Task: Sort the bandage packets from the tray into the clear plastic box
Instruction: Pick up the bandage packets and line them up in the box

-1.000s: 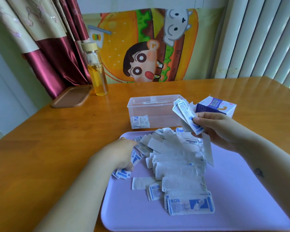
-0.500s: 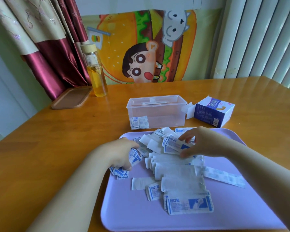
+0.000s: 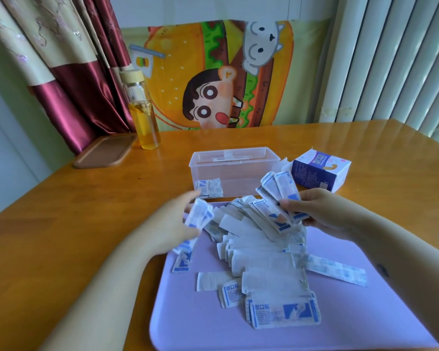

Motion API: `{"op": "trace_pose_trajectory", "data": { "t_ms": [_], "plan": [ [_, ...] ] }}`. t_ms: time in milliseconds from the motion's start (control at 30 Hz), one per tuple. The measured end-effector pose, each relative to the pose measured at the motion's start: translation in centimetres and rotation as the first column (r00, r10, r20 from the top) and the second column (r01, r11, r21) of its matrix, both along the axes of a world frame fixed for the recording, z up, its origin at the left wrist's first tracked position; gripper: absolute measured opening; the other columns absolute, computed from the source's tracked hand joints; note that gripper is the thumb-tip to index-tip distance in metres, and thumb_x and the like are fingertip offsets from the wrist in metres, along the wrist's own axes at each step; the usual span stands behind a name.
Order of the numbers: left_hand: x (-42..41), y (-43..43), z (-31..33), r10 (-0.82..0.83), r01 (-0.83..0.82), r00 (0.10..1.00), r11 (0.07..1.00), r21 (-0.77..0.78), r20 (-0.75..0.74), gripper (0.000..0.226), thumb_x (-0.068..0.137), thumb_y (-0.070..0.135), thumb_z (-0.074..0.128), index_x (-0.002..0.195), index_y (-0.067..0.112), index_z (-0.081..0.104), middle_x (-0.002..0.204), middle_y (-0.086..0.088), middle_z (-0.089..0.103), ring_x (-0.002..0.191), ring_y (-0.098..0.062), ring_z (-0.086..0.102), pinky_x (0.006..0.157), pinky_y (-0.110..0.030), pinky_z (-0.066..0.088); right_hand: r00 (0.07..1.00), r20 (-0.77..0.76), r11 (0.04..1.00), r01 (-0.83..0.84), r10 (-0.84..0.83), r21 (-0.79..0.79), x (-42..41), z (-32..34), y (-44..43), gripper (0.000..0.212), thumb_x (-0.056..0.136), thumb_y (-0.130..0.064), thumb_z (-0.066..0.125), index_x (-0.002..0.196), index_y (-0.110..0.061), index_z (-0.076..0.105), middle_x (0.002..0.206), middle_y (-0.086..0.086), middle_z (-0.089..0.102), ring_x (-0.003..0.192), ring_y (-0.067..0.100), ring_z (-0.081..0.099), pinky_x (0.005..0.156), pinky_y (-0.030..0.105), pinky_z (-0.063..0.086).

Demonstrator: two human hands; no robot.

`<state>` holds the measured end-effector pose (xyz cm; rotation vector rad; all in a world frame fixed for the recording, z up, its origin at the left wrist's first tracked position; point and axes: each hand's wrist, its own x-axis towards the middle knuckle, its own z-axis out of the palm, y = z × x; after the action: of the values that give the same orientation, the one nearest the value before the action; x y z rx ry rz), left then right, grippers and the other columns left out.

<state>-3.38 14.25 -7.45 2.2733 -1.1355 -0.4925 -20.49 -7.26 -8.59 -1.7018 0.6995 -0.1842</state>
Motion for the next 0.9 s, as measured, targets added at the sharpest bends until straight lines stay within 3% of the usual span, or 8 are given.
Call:
{"op": "trace_pose_trajectory", "data": {
  "t_ms": [100,167,300,367,467,567,700,900],
  "plan": [
    [-0.6,-0.9,0.6,0.034,-0.161,0.952,0.901,-0.402,-0.304,0.027,0.084,0.008,0.067,0.108,0.019,0.062,0.105,0.000,0.072,0.086,-0.006,0.068,0.070,-0.022,0.055,0.992,0.120,0.968,-0.055,0.026,0.244,-0.2,0.3,0.4,0.019,0.090,-0.018,0.055,0.080,-0.009,0.068,0.073,0.007,0.070,0.075,0.017,0.056,0.066,0.025,0.037],
    [-1.6,-1.8,0.9,-0.069,-0.328,0.805,0.776,-0.538,-0.589,0.020,0.090,0.002,0.055,0.094,0.019,0.066,0.083,0.002,0.074,0.072,-0.004,0.067,0.060,-0.018,0.053,0.983,0.180,0.942,-0.103,0.046,0.320,-0.2,0.7,1.3,0.019,0.093,-0.017,0.049,0.083,-0.011,0.064,0.066,0.004,0.064,0.061,0.011,0.055,0.053,0.017,0.038],
    [-4.1,-4.3,0.2,-0.255,-0.658,0.227,0.672,-0.341,-0.940,0.029,0.091,-0.001,0.037,0.091,0.006,0.065,0.062,-0.002,0.053,0.049,-0.010,0.052,0.047,-0.017,0.048,0.968,0.238,0.919,-0.166,0.083,0.357,0.4,0.8,2.7,0.016,0.093,-0.019,0.046,0.088,-0.010,0.058,0.063,0.004,0.061,0.060,0.012,0.049,0.054,0.019,0.034],
    [-5.1,-5.0,-0.2,-0.231,-0.683,0.112,0.688,-0.244,-0.966,0.023,0.091,0.002,0.038,0.094,0.005,0.060,0.058,-0.002,0.046,0.042,-0.009,0.042,0.040,-0.015,0.040,0.967,0.243,0.925,-0.156,0.072,0.347,0.9,0.6,3.2,0.018,0.094,-0.020,0.046,0.091,-0.009,0.060,0.067,0.005,0.065,0.061,0.011,0.053,0.053,0.020,0.034],
    [-6.4,-5.7,-0.1,-0.199,-0.634,0.199,0.721,-0.281,-0.960,0.017,0.096,0.017,0.049,0.092,0.010,0.063,0.065,-0.001,0.046,0.044,-0.005,0.027,0.042,-0.015,0.022,0.967,0.254,0.934,-0.106,0.017,0.341,1.6,-0.1,3.7,0.027,0.085,-0.027,0.055,0.101,-0.007,0.064,0.083,0.007,0.066,0.067,0.012,0.055,0.053,0.020,0.036],
    [-6.6,-5.9,-0.2,-0.181,-0.554,0.325,0.759,-0.342,-0.928,0.017,0.090,0.027,0.059,0.095,0.012,0.067,0.076,-0.003,0.049,0.045,-0.004,0.028,0.044,-0.015,0.021,0.962,0.272,0.939,-0.099,0.006,0.328,1.9,-0.5,3.9,0.047,0.075,-0.032,0.061,0.112,-0.004,0.064,0.091,0.007,0.065,0.070,0.011,0.053,0.053,0.018,0.036],
    [-6.6,-6.4,-0.6,-0.131,-0.478,0.422,0.809,-0.343,-0.897,0.012,0.094,0.020,0.054,0.097,0.018,0.066,0.069,-0.001,0.062,0.047,-0.004,0.043,0.041,-0.014,0.024,0.956,0.295,0.928,-0.108,-0.002,0.357,2.1,-0.6,4.2,0.030,0.086,-0.023,0.058,0.106,-0.003,0.066,0.082,0.004,0.068,0.062,0.006,0.059,0.051,0.014,0.041],
    [-6.3,-6.9,-1.0,-0.100,-0.635,0.278,0.727,-0.260,-0.955,0.020,0.094,0.016,0.048,0.089,0.014,0.068,0.085,-0.010,0.064,0.059,-0.014,0.056,0.043,-0.019,0.035,0.953,0.296,0.939,-0.041,-0.066,0.342,2.0,0.0,3.6,0.033,0.081,-0.016,0.062,0.109,0.001,0.065,0.093,0.012,0.071,0.081,0.017,0.066,0.074,0.025,0.050]
  ]
}}
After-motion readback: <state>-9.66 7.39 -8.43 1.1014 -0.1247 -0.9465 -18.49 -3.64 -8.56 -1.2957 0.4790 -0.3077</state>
